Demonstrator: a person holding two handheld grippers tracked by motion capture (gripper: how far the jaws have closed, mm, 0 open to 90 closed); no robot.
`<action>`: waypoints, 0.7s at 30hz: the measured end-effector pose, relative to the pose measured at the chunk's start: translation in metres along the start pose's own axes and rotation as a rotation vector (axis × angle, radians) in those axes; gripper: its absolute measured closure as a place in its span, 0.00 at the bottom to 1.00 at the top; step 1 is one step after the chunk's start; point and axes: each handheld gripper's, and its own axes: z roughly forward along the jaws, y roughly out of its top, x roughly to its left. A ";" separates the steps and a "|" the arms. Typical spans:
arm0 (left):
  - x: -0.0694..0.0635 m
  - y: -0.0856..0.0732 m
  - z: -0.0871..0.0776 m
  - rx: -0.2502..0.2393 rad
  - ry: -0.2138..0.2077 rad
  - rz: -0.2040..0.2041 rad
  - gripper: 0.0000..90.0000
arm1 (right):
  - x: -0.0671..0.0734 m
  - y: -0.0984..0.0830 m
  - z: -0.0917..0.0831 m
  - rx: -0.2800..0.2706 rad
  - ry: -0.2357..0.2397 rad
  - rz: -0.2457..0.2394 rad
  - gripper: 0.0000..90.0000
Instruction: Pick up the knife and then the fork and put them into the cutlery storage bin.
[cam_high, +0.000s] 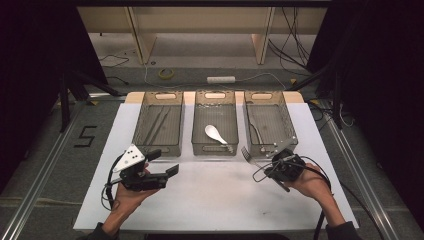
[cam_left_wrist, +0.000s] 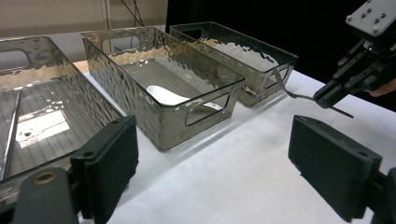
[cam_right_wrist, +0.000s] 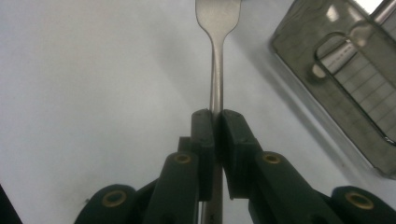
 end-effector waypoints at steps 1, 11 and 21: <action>0.000 0.000 0.000 0.000 0.000 0.000 0.17 | -0.001 0.000 -0.001 -0.006 -0.004 0.004 0.94; 0.000 0.000 0.000 0.000 0.001 -0.002 0.17 | -0.012 -0.003 -0.013 -0.079 0.000 0.051 0.94; 0.000 0.000 0.000 -0.001 0.002 -0.002 0.17 | -0.026 -0.003 -0.024 -0.152 -0.003 0.109 0.94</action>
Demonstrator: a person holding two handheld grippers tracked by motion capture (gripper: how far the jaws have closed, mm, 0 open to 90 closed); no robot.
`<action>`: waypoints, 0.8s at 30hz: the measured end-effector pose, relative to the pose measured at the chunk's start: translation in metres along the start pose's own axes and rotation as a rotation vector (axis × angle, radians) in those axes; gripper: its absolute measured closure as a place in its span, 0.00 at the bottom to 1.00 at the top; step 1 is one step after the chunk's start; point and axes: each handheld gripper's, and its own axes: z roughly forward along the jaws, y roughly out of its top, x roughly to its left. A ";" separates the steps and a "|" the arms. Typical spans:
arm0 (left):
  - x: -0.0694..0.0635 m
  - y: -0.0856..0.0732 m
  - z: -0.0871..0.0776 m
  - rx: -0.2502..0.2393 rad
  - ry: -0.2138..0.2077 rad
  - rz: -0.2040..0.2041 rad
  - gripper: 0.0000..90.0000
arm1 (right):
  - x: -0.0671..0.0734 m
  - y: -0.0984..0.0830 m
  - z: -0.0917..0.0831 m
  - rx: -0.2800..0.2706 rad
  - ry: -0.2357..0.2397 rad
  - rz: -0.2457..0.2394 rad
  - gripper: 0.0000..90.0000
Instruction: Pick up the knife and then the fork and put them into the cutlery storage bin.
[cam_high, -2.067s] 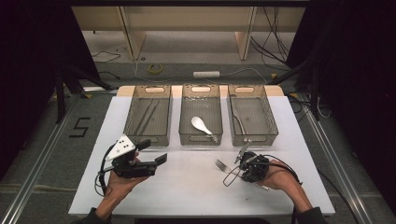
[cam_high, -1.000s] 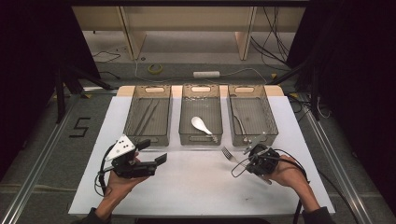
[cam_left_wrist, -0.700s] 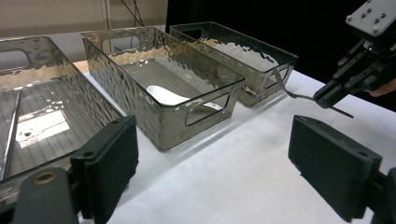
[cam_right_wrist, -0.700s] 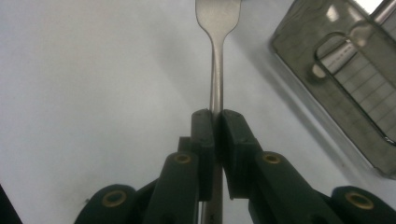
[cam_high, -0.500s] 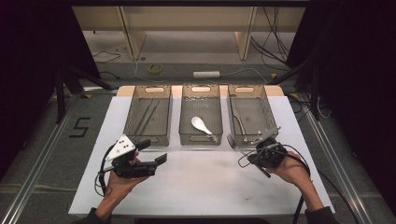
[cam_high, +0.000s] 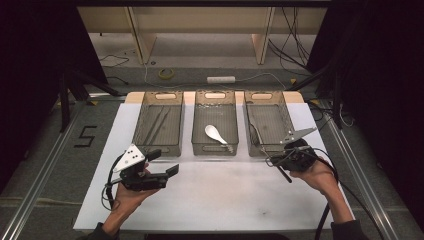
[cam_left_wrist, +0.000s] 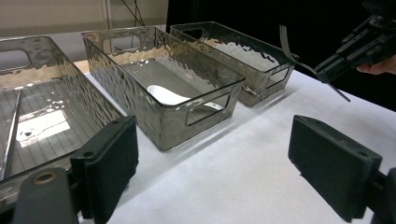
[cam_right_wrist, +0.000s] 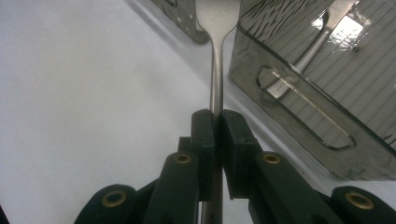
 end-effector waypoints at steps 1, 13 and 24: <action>0.000 0.000 0.000 0.000 0.001 0.000 0.17 | -0.002 0.001 0.000 -0.005 -0.001 0.006 0.94; 0.001 0.000 0.000 -0.003 0.005 -0.005 0.17 | -0.026 0.026 -0.009 -0.090 -0.011 0.062 0.94; 0.001 0.000 0.000 -0.004 0.002 -0.006 0.17 | -0.046 0.060 -0.009 -0.118 -0.041 0.102 0.94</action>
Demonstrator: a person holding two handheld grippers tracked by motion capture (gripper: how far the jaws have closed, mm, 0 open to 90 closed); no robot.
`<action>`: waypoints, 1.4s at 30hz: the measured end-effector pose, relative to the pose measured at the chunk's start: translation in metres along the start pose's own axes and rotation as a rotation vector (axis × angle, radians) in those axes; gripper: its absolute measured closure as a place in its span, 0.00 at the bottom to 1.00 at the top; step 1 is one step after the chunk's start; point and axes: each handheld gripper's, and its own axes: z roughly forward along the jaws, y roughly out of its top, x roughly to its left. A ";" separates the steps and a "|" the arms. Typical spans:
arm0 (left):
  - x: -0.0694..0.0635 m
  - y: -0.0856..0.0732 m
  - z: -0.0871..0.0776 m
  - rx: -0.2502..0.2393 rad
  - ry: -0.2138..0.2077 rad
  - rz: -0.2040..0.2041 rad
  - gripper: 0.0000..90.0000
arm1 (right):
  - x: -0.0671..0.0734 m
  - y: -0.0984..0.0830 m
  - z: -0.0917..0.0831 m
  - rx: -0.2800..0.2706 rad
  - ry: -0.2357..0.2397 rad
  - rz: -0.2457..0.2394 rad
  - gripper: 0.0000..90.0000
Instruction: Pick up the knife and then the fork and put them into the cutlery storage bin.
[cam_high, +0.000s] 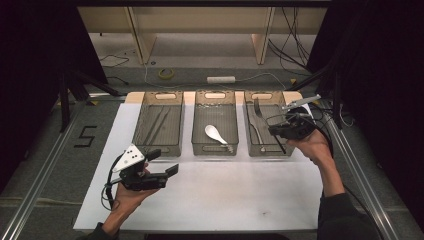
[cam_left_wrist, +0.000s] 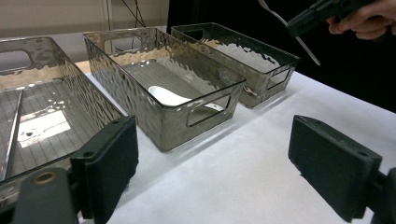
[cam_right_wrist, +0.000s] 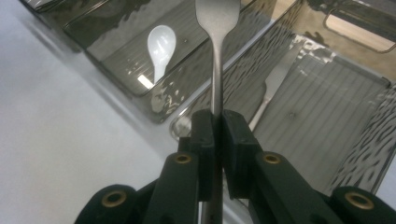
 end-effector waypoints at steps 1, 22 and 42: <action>0.000 0.000 0.000 -0.002 0.001 0.002 0.17 | -0.001 0.003 0.001 -0.001 -0.005 0.007 0.94; 0.000 0.000 -0.001 -0.004 -0.002 0.001 0.17 | -0.028 0.034 0.030 -0.024 -0.042 0.119 0.94; 0.000 0.000 -0.001 -0.004 -0.003 0.001 0.17 | -0.042 0.024 0.058 0.002 -0.099 0.202 0.94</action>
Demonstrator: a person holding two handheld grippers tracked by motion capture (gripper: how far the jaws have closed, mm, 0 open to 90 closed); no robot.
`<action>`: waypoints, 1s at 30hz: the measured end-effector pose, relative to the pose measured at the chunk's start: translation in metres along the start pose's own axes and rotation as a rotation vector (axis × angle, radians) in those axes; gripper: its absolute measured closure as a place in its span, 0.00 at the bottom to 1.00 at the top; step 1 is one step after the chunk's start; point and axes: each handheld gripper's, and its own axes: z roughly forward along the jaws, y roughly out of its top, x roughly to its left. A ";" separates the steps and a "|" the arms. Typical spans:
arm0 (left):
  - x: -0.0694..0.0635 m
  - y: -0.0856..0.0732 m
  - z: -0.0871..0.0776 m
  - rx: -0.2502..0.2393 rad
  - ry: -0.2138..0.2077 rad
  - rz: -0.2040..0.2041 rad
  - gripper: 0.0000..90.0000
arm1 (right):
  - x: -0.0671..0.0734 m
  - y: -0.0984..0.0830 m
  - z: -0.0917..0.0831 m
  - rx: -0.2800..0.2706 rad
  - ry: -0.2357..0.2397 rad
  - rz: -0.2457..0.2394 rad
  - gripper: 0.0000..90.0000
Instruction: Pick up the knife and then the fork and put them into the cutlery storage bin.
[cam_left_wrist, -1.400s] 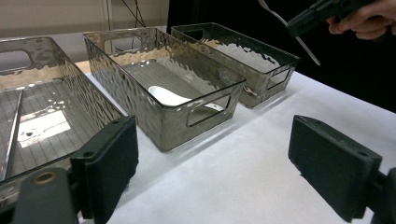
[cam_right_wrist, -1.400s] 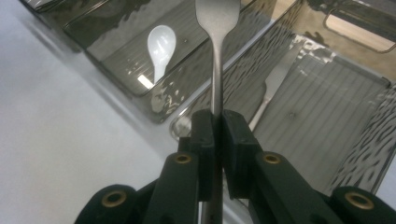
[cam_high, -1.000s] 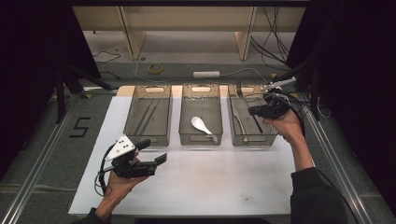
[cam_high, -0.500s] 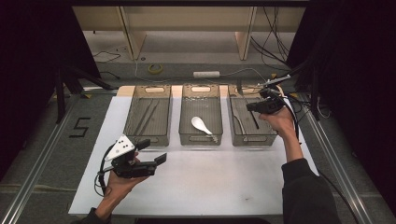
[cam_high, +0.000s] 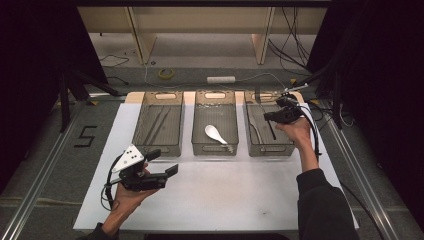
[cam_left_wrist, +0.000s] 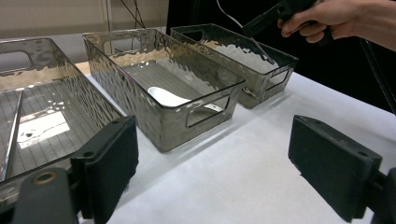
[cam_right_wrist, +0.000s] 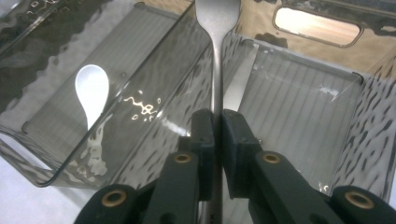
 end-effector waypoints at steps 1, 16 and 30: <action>0.000 0.000 0.000 -0.001 0.000 -0.001 0.17 | 0.000 -0.001 0.001 0.006 0.000 -0.001 0.94; 0.000 0.000 0.000 -0.001 0.002 0.000 0.17 | 0.000 -0.011 0.014 0.032 -0.018 0.013 0.94; 0.000 0.000 0.000 -0.001 0.001 0.000 0.17 | -0.003 -0.017 0.022 0.055 -0.040 0.023 0.94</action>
